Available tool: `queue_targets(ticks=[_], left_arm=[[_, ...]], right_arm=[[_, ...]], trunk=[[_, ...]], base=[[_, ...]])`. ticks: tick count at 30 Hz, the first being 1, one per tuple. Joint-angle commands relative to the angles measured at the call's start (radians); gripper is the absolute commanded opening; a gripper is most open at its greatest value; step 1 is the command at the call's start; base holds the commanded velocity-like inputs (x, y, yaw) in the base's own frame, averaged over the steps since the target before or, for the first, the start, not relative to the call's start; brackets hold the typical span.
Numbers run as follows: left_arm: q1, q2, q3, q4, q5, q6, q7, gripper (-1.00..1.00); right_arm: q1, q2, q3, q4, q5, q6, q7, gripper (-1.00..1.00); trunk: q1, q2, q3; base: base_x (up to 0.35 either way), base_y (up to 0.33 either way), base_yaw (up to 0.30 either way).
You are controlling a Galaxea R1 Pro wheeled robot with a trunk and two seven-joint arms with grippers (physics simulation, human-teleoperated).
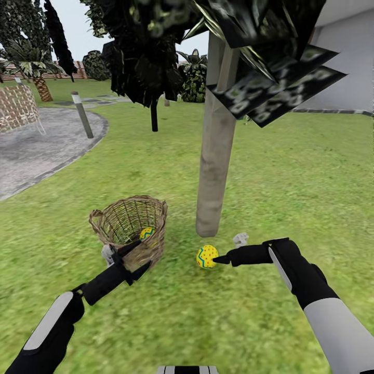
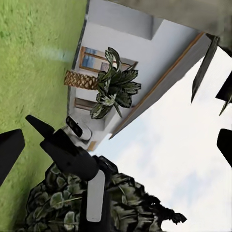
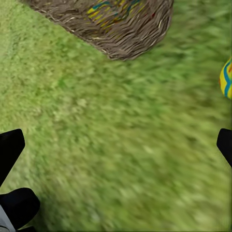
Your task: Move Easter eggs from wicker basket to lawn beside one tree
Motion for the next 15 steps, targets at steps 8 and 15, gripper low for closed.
queue_targets(ticks=[8, 15], left_arm=[[0.001, 0.110, 0.000, -0.004, 0.119, 0.002, -0.008, 1.00], [0.001, 0.140, 0.008, 0.004, 0.121, 0.001, -0.008, 1.00]], right_arm=[[-0.001, 0.002, 0.005, -0.049, 0.010, 0.006, -0.018, 1.00], [-0.001, 0.004, 0.006, -0.050, 0.005, 0.006, -0.081, 1.00]], trunk=[[-0.004, 0.002, 0.030], [-0.007, 0.003, 0.057]], base=[[0.000, 0.000, 0.000], [0.000, 0.000, 0.000]])
